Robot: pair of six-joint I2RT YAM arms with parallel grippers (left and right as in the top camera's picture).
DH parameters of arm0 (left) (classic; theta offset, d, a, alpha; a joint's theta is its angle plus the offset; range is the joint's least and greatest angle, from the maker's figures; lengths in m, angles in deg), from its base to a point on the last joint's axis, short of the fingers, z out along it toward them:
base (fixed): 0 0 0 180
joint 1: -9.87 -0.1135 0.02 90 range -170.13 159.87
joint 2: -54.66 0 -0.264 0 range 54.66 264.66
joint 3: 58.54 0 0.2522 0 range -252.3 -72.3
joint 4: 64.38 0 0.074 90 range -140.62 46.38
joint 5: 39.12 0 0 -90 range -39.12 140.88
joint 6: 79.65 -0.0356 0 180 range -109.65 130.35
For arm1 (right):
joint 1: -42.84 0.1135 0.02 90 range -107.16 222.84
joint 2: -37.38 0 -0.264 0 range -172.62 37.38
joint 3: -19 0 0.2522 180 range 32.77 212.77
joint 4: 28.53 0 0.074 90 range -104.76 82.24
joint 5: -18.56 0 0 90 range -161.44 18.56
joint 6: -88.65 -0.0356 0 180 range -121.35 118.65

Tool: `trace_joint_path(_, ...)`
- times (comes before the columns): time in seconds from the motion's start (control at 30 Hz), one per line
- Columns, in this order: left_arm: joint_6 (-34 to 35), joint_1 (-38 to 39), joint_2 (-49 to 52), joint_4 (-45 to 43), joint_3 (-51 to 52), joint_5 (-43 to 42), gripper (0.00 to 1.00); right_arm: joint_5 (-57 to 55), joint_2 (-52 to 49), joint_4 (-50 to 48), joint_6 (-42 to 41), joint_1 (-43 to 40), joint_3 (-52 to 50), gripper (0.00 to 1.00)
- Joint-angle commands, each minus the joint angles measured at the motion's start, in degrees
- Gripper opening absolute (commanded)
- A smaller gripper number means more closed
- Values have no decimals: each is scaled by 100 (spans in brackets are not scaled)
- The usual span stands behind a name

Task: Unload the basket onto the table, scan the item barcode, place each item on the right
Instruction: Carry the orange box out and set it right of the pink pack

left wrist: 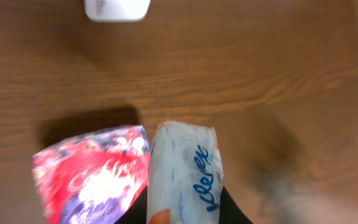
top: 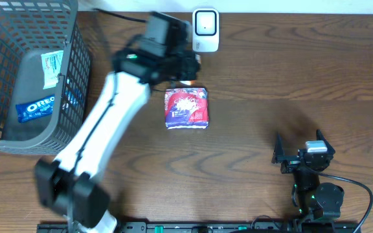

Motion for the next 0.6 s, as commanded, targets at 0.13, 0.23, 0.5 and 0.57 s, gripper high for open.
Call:
trace_joint_path(0.13, 435, 645, 1154, -439, 57, 1421, 8, 28, 0, 24, 55, 35, -4, 99)
trace_joint_path(0.23, 435, 826, 1534, -501, 57, 1609, 9, 28, 0, 24, 55, 35, -4, 99)
trace_joint_path(0.5, 433, 1113, 1884, -553, 57, 1609, 46, 28, 0, 24, 55, 35, -4, 99)
trace_joint_path(0.57, 433, 1117, 1847, -612, 57, 1606, 55, 28, 0, 24, 55, 35, -4, 99)
